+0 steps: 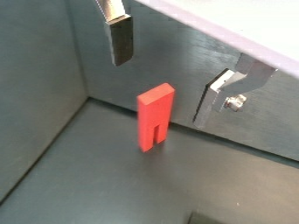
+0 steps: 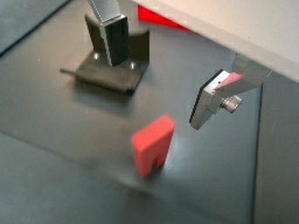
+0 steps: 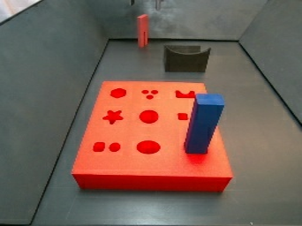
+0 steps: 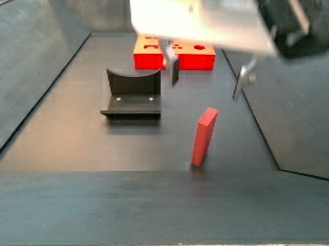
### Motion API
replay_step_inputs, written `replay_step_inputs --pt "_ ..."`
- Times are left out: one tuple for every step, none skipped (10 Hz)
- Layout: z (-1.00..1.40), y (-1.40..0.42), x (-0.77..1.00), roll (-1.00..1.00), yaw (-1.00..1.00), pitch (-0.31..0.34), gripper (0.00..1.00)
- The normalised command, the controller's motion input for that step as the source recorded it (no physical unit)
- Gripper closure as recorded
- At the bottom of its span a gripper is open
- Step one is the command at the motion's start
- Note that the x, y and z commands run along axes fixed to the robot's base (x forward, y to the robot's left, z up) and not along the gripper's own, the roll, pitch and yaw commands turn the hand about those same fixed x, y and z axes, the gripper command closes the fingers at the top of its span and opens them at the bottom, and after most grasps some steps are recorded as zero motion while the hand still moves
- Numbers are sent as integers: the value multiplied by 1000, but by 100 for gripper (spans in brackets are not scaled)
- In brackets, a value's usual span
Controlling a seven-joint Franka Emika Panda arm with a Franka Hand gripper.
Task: Pick up the double-square object. Move up. Move to above the board. Insert the double-square object.
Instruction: Pick up the double-square object.
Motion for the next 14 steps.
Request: replay_step_inputs --pt "-811 403 -97 17 -86 -166 0" --pt "-851 289 -71 13 -86 -159 0" --pt "-860 231 -77 0 -91 -170 0" --pt "-860 169 -80 0 -126 -176 0" --pt "-874 0 0 1 -143 -179 0" --pt "-114 0 -220 0 -97 -183 0" --pt "0 0 0 -7 0 -17 0" --pt "0 0 0 0 0 0 0" --pt "0 0 0 0 0 0 100" --pt "0 0 0 0 0 0 100" --pt "0 0 0 0 0 0 100" --pt "0 0 0 0 0 0 100" --pt "0 0 0 0 0 0 100" --pt "0 0 0 0 0 0 100"
